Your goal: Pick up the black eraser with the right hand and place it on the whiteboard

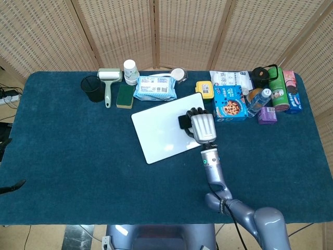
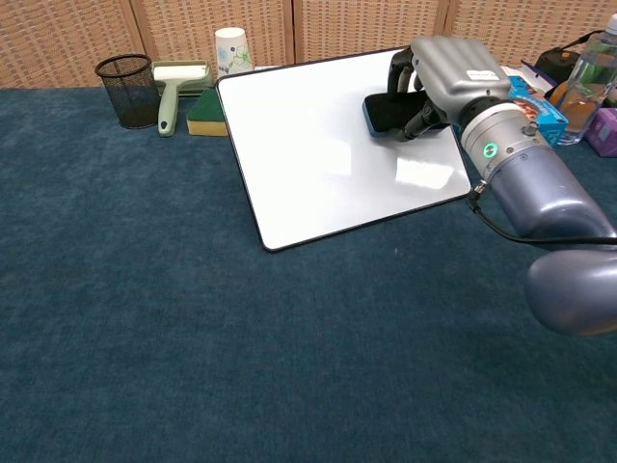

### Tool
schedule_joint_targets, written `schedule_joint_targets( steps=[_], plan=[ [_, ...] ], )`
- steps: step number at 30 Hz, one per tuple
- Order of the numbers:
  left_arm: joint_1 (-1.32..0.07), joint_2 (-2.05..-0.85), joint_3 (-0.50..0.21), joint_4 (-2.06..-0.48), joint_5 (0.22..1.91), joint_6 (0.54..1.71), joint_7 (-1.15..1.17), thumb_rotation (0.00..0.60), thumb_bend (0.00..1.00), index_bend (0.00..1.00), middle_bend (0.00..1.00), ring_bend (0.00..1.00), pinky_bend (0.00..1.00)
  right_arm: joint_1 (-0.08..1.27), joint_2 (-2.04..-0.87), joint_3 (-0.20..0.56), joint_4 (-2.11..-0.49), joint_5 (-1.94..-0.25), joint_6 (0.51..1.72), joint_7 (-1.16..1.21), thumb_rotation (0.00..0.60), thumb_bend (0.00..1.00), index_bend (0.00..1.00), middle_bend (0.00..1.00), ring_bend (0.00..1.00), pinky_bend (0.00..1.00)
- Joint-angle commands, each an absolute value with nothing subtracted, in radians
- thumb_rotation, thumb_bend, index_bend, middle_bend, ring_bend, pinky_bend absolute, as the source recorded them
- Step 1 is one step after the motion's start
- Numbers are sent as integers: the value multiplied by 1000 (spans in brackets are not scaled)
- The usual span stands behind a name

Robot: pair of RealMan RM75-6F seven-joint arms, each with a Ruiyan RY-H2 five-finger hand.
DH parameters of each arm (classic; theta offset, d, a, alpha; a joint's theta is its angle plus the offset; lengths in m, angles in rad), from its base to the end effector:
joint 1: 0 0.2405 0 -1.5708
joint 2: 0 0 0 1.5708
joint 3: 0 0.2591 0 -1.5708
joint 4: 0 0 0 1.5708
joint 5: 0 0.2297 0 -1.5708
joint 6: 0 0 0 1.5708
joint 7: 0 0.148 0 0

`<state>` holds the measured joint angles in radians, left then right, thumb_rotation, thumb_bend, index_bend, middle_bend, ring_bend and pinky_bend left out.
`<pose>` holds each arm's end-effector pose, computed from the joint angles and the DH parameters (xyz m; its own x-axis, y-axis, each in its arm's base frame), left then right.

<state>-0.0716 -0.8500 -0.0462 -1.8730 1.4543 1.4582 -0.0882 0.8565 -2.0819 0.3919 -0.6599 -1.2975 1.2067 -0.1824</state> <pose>-0.2938 0.1785 0.1986 0.3163 0.0360 0.9480 0.9473 0.0404 -0.3177 -0.1279 -0.4192 -0.0780 0.3729 0.1769 0.9109 -0.8846 -0.2287 0.4065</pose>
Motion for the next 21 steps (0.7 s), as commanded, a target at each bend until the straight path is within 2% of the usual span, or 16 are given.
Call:
schedule_joint_targets(
  steps=[1,3,6,13,18,21],
  plan=[
    [-71,-849,-44,-1874,1457,1458,-88,600,105,0,0,0,30,851,-2072,381,-673,-1287,1181,-187,600,256,241,274,282,433],
    [-70,-849,-45,-1874,1456,1460,-90,600,104,0,0,0,30,845,-2061,379,-693,-1282,1176,-189,600,235,154,183,225,388],
    [-71,-848,-46,-1874,1453,1459,-94,600,105,0,0,0,30,835,-2038,371,-726,-1288,1186,-197,600,224,113,114,170,337],
    [-71,-848,-45,-1876,1455,1458,-93,600,104,0,0,0,30,808,-1982,360,-824,-1296,1221,-221,600,217,92,53,91,247],
    [-69,-850,-41,-1878,1466,1464,-85,600,105,0,0,0,30,794,-1964,354,-864,-1273,1199,-252,600,127,53,1,19,150],
    [-67,-851,-41,-1879,1466,1466,-86,600,104,0,0,0,30,790,-1955,354,-885,-1265,1196,-266,600,103,44,0,7,135]
  ],
)
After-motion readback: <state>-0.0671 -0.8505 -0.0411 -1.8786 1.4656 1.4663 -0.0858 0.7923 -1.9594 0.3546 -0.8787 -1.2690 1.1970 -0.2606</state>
